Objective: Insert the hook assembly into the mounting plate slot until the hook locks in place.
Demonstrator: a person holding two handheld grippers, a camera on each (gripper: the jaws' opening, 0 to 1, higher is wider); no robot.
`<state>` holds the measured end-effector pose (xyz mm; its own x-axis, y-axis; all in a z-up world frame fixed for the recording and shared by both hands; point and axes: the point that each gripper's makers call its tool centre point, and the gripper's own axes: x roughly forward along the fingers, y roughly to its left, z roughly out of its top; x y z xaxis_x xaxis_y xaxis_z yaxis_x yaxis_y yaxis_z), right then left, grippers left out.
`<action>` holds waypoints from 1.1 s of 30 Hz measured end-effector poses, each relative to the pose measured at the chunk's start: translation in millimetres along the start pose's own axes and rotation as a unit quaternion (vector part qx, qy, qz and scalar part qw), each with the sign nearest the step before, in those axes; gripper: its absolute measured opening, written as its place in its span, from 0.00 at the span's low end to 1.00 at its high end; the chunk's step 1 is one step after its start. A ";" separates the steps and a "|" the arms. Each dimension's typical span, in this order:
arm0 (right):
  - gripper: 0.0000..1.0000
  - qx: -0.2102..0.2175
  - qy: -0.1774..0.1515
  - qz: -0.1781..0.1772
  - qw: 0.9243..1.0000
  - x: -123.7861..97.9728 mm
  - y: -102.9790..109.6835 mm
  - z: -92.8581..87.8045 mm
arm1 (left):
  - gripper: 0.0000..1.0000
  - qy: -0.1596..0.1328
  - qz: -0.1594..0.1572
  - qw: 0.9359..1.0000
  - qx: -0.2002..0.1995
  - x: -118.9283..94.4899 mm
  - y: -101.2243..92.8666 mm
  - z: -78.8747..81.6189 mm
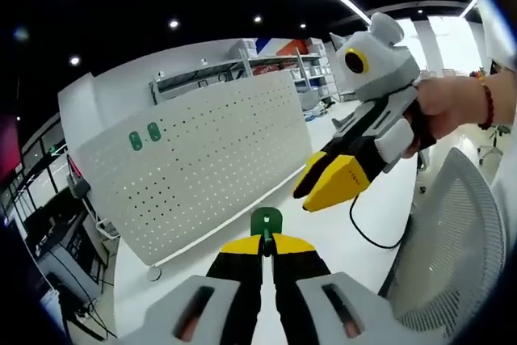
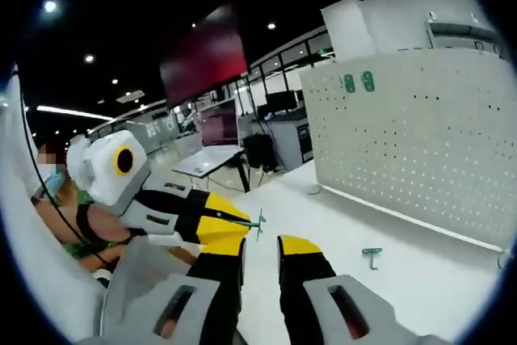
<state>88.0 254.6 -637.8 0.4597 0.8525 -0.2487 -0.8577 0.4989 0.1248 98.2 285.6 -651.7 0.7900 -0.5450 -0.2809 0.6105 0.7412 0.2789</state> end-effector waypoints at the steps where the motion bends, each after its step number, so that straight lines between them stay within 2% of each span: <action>1: 0.23 -0.020 0.007 -0.009 1.000 -0.4 -0.3 -1.0 | 0.03 -0.001 0.002 1.000 -0.004 -0.8 0.8 0.6; 3: 0.25 -0.030 0.011 -0.016 0.999 -1.1 0.1 -2.0 | 0.03 -0.005 0.005 1.000 -0.008 -1.9 2.4 2.2; 6: 0.25 0.001 0.001 -0.018 1.000 -2.1 -1.3 0.0 | 0.03 -0.026 0.010 0.999 -0.031 -4.1 5.7 9.8; 10: 0.25 -0.009 0.004 -0.027 1.000 -7.2 -2.5 -4.2 | 0.03 -0.036 0.012 0.998 -0.043 -6.9 10.4 15.4; 14: 0.26 0.003 -0.006 -0.022 1.000 -13.4 -1.8 -5.8 | 0.03 -0.047 0.021 0.995 -0.081 -7.6 20.8 17.5; 16: 0.26 0.002 -0.008 -0.031 0.999 -17.6 -3.0 -5.7 | 0.03 -0.070 0.023 0.991 -0.111 -9.5 25.8 23.6; 22: 0.28 0.007 -0.017 -0.046 0.999 -23.3 -2.7 -4.9 | 0.03 -0.059 0.031 0.992 -0.108 -11.1 38.7 19.9; 25: 0.26 0.008 -0.032 -0.052 0.998 -25.0 -0.5 -0.3 | 0.03 -0.057 0.035 0.992 -0.107 -11.5 46.1 18.6; 27: 0.30 0.010 -0.034 -0.057 0.998 -24.3 -0.4 0.6 | 0.03 -0.058 0.036 0.991 -0.113 -10.9 51.9 18.4; 29: 0.35 0.005 -0.034 -0.063 0.997 -23.7 0.3 -0.1 | 0.03 -0.058 0.041 0.991 -0.116 -10.5 58.7 18.1; 33: 0.32 0.013 -0.023 -0.057 0.998 -22.7 3.0 -5.5 | 0.03 -0.064 0.057 0.988 -0.130 -8.9 72.9 18.8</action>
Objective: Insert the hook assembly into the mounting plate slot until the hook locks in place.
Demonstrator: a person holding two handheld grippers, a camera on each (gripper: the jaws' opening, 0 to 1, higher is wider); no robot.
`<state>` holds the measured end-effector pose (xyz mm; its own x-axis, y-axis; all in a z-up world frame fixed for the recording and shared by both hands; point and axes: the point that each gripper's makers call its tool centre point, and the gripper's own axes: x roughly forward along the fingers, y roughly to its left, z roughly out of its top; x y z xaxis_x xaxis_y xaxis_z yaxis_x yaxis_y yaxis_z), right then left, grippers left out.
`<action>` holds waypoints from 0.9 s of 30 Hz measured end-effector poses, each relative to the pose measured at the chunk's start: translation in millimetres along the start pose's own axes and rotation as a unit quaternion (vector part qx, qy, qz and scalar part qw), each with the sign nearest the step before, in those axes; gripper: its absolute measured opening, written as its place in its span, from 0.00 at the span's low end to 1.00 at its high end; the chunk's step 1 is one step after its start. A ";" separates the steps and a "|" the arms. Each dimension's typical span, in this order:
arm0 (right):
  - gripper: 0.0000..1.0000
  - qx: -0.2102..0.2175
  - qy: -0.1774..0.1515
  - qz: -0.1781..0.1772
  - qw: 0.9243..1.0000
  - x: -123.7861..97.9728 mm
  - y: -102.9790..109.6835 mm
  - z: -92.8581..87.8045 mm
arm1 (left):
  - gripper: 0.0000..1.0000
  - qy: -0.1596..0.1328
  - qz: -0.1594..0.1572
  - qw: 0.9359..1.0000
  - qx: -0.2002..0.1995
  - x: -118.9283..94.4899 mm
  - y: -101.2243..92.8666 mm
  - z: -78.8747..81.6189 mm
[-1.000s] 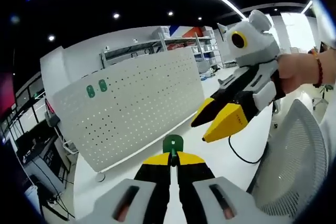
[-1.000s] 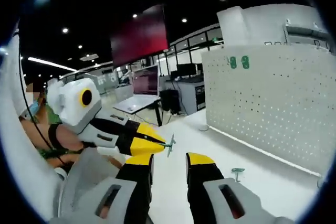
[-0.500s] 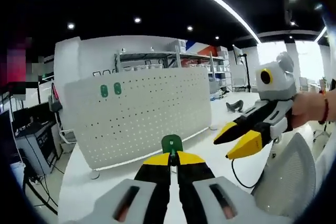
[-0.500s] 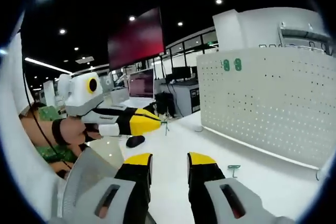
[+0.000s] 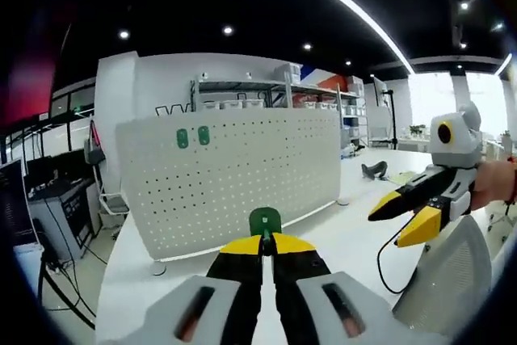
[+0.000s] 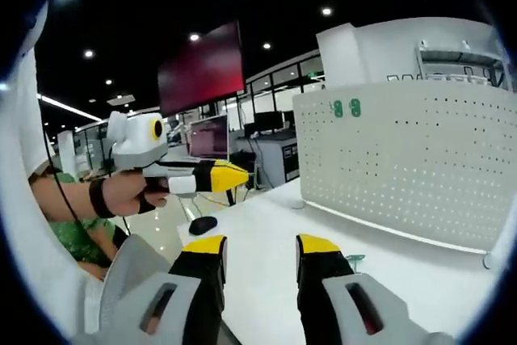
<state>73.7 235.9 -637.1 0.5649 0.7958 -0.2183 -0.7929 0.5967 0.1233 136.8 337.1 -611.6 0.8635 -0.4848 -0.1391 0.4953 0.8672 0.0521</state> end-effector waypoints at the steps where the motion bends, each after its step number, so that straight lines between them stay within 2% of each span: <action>1: 0.32 -0.001 0.001 -0.001 1.000 0.2 -0.2 -0.5 | 0.03 0.000 0.004 1.000 0.000 1.0 2.7 0.3; 9: 0.33 0.000 -0.006 -0.012 1.000 6.5 -2.9 6.8 | 0.03 -0.005 0.019 1.000 -0.009 14.9 19.6 4.9; 16: 0.34 -0.002 -0.012 -0.021 1.000 10.5 -7.5 10.4 | 0.03 -0.023 0.028 0.999 -0.020 27.1 32.7 14.6; 23: 0.38 0.006 -0.017 -0.042 0.999 9.7 -14.5 10.8 | 0.03 -0.035 0.046 0.998 -0.029 41.8 56.9 23.4; 27: 0.39 0.005 -0.005 -0.056 0.998 8.3 -19.8 4.8 | 0.03 -0.036 0.060 0.997 -0.034 49.6 71.9 26.3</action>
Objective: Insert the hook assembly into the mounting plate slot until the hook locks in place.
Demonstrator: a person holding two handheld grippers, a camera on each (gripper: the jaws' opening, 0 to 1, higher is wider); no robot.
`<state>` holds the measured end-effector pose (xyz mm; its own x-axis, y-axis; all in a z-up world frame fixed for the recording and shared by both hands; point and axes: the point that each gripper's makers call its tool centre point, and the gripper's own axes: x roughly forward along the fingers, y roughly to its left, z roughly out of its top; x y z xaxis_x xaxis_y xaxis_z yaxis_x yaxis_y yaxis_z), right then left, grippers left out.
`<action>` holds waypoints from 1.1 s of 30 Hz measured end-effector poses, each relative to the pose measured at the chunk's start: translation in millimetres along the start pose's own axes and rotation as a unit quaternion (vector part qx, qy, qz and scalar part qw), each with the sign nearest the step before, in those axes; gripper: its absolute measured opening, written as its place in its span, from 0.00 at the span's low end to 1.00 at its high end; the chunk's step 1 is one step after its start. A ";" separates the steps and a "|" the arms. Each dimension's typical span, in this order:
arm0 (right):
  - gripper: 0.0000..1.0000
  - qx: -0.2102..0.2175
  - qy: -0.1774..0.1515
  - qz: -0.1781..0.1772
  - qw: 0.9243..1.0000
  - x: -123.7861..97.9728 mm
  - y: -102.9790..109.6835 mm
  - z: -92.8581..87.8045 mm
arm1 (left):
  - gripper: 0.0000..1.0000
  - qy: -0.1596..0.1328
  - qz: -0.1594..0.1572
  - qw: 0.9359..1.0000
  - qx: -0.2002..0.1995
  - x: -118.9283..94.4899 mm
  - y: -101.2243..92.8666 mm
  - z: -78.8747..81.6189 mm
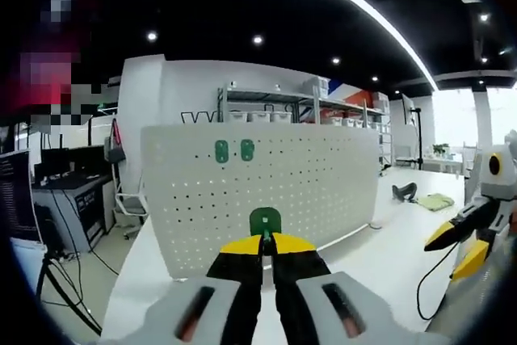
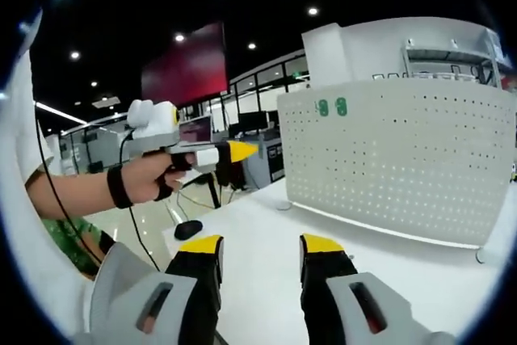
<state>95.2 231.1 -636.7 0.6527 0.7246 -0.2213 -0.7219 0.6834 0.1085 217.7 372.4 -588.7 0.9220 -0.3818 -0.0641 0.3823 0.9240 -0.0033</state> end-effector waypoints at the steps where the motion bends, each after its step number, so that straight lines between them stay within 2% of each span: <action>1: 0.39 0.003 0.002 -0.002 1.000 -0.6 -0.7 -1.0 | 0.03 0.000 0.000 1.000 0.000 1.8 1.6 0.9; 7: 0.40 0.005 0.002 -0.012 1.000 -2.9 -5.2 -2.5 | 0.03 -0.008 0.012 1.000 0.003 16.5 15.3 8.4; 10: 0.43 0.010 0.014 -0.013 1.000 -1.2 -7.1 -5.4 | 0.03 -0.013 0.017 1.000 0.003 21.7 19.7 11.6; 12: 0.43 -0.008 0.010 -0.019 1.000 -0.9 -9.1 -3.4 | 0.03 -0.015 0.022 1.000 0.004 26.0 24.5 12.8; 16: 0.44 0.001 0.016 -0.021 1.000 -0.3 -9.9 -4.2 | 0.03 -0.021 0.028 0.999 0.006 30.3 28.5 16.2; 17: 0.44 -0.001 0.014 -0.023 1.000 -0.1 -10.1 -4.0 | 0.03 -0.025 0.030 0.999 0.018 31.4 29.6 17.8; 23: 0.43 0.005 0.025 -0.027 0.999 2.1 -6.6 -11.2 | 0.03 -0.030 0.042 0.998 0.034 36.8 37.6 25.5; 33: 0.43 0.002 0.027 -0.038 0.999 -1.6 -10.5 -12.9 | 0.03 -0.053 0.060 0.996 0.050 53.8 54.6 48.1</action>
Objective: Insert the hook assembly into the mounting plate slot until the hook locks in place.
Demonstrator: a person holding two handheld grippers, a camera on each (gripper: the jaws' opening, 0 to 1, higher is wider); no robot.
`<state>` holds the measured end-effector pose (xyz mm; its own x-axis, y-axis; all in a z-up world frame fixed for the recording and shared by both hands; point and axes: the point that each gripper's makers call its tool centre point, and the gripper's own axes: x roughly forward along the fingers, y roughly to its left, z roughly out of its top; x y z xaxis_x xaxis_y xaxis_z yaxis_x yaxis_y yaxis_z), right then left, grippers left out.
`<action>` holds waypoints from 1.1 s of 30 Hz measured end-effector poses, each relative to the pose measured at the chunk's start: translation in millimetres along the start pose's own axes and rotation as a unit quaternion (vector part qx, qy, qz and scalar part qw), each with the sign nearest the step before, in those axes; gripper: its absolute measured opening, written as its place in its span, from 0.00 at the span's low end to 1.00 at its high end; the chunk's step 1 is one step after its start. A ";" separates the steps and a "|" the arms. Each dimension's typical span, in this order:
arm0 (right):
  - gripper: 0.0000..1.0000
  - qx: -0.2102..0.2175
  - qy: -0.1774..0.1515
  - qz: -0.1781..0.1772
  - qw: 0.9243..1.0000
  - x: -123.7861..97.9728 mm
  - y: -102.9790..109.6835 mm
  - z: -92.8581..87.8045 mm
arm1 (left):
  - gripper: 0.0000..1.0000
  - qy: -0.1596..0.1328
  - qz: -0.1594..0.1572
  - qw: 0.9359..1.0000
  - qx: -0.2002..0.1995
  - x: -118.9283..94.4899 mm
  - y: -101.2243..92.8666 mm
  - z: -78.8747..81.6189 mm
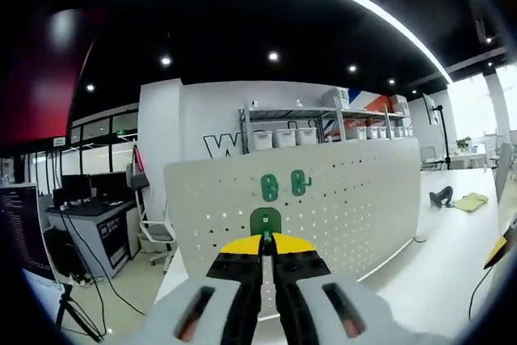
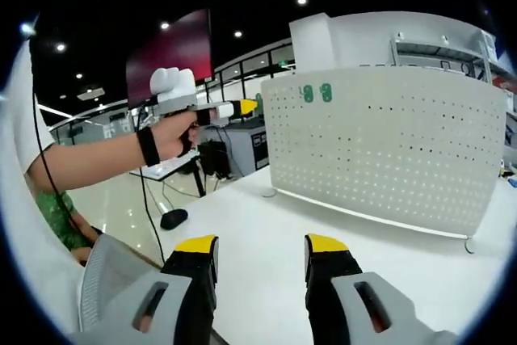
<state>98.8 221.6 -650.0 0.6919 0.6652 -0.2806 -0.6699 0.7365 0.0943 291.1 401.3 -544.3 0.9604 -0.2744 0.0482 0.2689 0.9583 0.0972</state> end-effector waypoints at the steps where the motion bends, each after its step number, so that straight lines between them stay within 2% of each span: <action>1: 0.43 0.002 0.002 -0.004 1.000 -0.8 -1.3 -0.9 | 0.03 0.000 0.001 1.000 0.002 3.3 0.8 0.7; 11: 0.43 0.002 0.009 -0.004 1.000 1.6 -2.7 -3.1 | 0.03 -0.003 0.011 1.000 0.000 23.6 3.9 -2.2; 25: 0.43 0.003 0.019 -0.010 1.000 4.4 -6.7 -6.8 | 0.03 -0.009 0.031 0.999 -0.007 48.5 18.9 -1.1; 33: 0.43 0.005 0.020 -0.024 0.999 1.3 -13.9 -6.1 | 0.03 -0.018 0.037 0.999 -0.010 65.6 26.8 5.5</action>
<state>107.3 211.5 -657.5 0.7121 0.6232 -0.3232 -0.6329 0.7692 0.0886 360.9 408.6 -533.1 0.9744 -0.2060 0.0899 0.2000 0.9772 0.0720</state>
